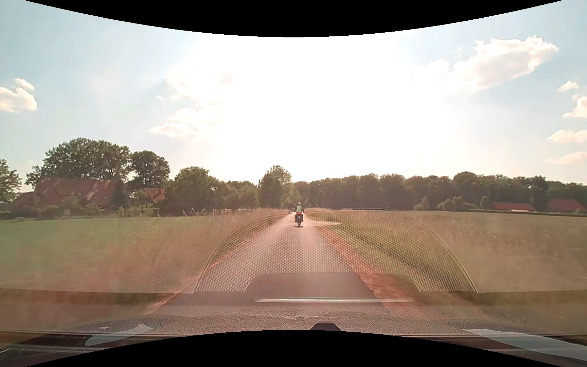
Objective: Follow the waypoints while adhering to traffic rules and regulations
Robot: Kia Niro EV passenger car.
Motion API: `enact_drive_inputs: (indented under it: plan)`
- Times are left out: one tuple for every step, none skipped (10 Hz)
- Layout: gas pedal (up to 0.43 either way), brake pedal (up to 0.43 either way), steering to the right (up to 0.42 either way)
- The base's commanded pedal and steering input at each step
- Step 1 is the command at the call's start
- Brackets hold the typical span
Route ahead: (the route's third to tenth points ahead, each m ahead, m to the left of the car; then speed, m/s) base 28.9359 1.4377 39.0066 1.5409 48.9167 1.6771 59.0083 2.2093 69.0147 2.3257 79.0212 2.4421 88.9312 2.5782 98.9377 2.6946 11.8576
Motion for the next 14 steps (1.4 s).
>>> enact_drive_inputs:
  plan:
    - [0.248, 0.0, -0.005]
    - [0.248, 0.0, -0.005]
    - [0.248, 0.0, -0.005]
    - [0.24, 0.0, -0.004]
    - [0.22, 0.0, -0.004]
    - [0.209, 0.0, -0.003]
    - [0.209, 0.0, -0.003]
    - [0.209, 0.0, -0.001]
    - [0.209, 0.0, 0.001]
    - [0.209, 0.0, 0.0]
    - [0.22, 0.0, 0.0]
    - [0.22, 0.0, 0.0]
    - [0.22, 0.0, 0.0]
    - [0.22, 0.0, 0.0]
